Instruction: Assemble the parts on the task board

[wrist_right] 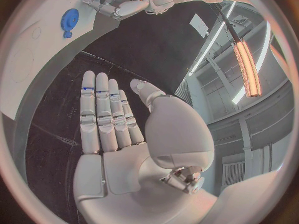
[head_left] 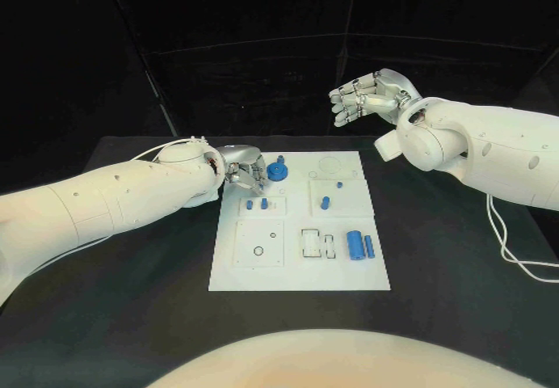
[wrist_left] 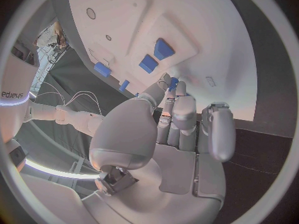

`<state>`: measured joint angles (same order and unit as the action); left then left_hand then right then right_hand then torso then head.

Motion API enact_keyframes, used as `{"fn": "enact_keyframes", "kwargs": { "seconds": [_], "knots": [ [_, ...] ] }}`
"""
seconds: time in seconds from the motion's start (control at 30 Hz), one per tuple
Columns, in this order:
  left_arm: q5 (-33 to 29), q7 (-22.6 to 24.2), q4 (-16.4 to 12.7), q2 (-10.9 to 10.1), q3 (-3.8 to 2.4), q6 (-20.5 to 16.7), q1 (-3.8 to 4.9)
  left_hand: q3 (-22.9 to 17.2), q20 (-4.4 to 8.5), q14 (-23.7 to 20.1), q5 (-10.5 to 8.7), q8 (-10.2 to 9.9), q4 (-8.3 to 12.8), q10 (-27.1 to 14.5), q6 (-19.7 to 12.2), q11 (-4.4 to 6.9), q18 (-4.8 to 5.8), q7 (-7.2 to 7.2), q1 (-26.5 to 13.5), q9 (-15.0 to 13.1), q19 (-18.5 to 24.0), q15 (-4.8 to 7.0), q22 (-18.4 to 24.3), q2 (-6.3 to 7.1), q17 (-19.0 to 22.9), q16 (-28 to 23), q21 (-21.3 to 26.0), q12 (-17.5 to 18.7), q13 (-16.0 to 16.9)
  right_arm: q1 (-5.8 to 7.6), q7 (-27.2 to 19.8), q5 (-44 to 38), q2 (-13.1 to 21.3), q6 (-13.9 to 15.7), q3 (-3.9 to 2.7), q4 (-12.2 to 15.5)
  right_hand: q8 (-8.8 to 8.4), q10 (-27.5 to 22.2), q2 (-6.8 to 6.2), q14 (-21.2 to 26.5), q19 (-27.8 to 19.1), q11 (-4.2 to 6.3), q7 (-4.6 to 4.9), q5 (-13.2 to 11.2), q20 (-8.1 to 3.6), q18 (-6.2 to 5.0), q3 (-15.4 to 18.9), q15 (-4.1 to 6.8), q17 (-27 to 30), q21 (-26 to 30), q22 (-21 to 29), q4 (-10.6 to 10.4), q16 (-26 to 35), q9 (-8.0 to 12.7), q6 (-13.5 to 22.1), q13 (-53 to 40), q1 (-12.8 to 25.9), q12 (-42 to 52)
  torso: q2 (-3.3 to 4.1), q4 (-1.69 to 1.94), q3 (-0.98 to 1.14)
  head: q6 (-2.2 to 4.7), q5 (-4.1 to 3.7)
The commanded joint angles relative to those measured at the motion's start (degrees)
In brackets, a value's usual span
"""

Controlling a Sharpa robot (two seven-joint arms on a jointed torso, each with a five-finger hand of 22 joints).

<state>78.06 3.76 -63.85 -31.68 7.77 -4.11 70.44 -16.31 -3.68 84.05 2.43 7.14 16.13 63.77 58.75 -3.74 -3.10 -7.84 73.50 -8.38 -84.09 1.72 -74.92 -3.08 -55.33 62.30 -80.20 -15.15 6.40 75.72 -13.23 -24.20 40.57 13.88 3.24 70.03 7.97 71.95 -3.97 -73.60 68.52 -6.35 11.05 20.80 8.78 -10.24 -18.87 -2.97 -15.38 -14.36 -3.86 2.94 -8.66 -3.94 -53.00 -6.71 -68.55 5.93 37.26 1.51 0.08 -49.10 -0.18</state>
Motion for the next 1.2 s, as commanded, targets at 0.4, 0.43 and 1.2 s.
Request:
{"fn": "enact_keyframes", "kwargs": {
  "seconds": [0.4, 0.43, 1.2],
  "knots": [
    [0.2, -0.4, 0.0, -0.1, 0.02, 0.2, 0.01, 0.3, -0.89, 0.4, 0.25, -1.3, -0.4, -1.8, -1.2, -0.69, 0.43, -0.28, -1.5, 1.0, -2.4, -0.89, -3.9, 2.25, 1.2, -0.6, 0.2, 1.8, -0.9, 0.1, -0.8, -0.1, 0.0, -0.3, -0.04, -0.1, 0.26, 0.2, 0.17, -0.3, 0.4, -0.08, 0.01, 0.4, 0.2, -0.29, 0.0, -0.12, -0.1, 0.2, 0.0, -0.2, 0.3, 0.0, 0.2, 0.1, -0.5, -0.2, -0.03, 0.04, -0.01, -0.07, -0.09],
    [0.2, -0.4, 0.0, -0.1, 0.02, 0.1, 0.01, 0.3, -0.9, 0.4, 0.25, -1.3, -0.5, -1.9, -1.2, -0.69, 0.42, -0.26, -1.6, 1.1, -2.4, -0.89, -3.9, 2.33, 1.2, -0.6, 0.2, 1.9, -0.9, 0.1, -0.8, -0.1, 0.0, -0.3, -0.04, -0.1, 0.26, 0.2, 0.17, -0.3, 0.4, -0.08, 0.01, 0.4, 0.2, -0.29, 0.0, -0.12, -0.1, 0.2, 0.0, -0.2, 0.3, 0.0, 0.2, 0.1, -0.5, -0.3, -0.03, 0.04, -0.01, -0.07, -0.09],
    [-0.3, -0.2, -1.1, -2.4, -0.01, -0.5, 0.01, 0.4, -1.55, 0.1, 0.25, -1.9, -0.2, -6.1, -1.1, -1.8, 0.22, -1.01, -1.3, 1.8, -2.1, -1.67, -3.0, 3.48, 2.8, -1.3, 1.0, 4.4, -2.1, 0.09, -0.8, -0.1, 0.1, -0.3, -0.04, -0.4, 0.26, 0.2, 0.12, -0.3, 0.4, -0.1, 0.02, 0.3, 0.2, -0.28, 0.0, -0.14, -0.1, 0.3, 0.0, -0.2, 0.4, 0.0, 0.2, 0.1, -0.5, -0.3, -0.1, 0.11, -0.03, -0.02, -0.12]
  ]
}}
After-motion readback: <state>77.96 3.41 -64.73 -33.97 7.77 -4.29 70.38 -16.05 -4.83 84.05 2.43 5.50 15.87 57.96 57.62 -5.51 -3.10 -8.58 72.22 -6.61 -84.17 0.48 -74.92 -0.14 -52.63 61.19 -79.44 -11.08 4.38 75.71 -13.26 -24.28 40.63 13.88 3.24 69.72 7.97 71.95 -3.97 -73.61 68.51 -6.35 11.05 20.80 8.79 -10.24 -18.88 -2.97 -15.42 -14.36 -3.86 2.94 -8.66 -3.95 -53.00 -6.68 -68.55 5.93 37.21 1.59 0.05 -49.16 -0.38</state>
